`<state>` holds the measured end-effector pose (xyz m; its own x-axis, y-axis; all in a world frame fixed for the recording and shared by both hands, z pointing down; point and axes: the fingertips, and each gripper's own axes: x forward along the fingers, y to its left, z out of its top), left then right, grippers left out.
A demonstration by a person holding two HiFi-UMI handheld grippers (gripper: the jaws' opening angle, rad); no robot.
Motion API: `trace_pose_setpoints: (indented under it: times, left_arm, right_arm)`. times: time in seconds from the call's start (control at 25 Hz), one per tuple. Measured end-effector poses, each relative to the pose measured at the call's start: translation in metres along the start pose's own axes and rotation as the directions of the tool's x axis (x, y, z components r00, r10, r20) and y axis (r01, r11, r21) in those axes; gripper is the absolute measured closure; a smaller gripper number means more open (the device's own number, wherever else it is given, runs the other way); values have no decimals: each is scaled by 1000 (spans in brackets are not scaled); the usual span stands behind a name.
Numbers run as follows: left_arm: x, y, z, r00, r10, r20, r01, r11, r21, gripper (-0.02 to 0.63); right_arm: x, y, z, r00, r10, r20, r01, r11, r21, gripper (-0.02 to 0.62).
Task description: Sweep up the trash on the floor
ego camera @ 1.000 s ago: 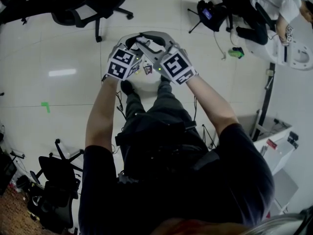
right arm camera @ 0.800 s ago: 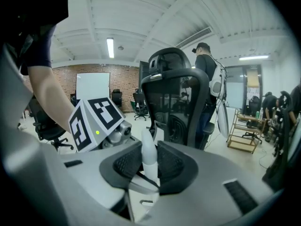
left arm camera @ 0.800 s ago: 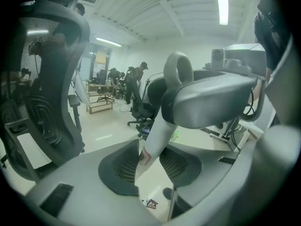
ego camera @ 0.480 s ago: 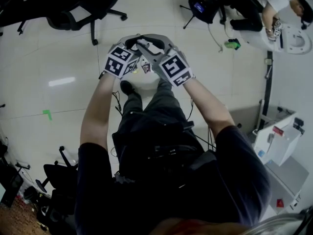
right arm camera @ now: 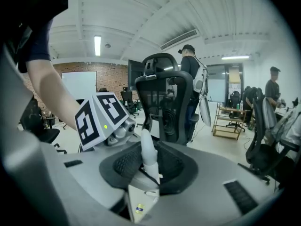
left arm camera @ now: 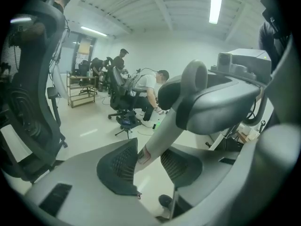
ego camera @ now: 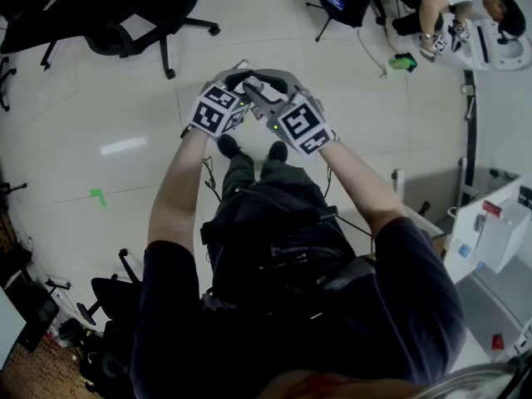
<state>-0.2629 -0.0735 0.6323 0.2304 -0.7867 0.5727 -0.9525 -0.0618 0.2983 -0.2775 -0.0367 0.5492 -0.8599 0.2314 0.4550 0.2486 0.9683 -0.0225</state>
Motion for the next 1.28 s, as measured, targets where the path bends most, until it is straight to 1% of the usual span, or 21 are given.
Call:
trace_pose_setpoints:
  times: [0.08,0.16,0.4,0.76,1.04,1.28]
  left_arm:
    - [-1,-8,-9,1000,13,-11,-13,1000,-2,460]
    - [-4,-15,-17,999,23,-35,-23,1000,6,460]
    - [-3,-30,-25,996,24,-84,-21,999,31,460]
    - [-13,-43,-34,994,16,-110,-13,999,30,460]
    - [-11,-50,-22,993,-22,-113,25,999,27,460]
    - [-3,-61,-16,989,-48,-141,56,997,52,460]
  right_arm:
    - [-5,10,-7,1000,17,-14,-17,1000,-3,483]
    - [-10,19,-11,999,36,-6,-36,999,-3,483]
    - [-22,28,-19,997,78,-17,-78,997,-6,482]
    - [-29,45,-20,992,120,-26,-121,992,-20,482]
    - [-38,33,-12,994,111,-5,-111,994,10,482]
    - [-50,25,-14,994,111,3,-111,994,18,483]
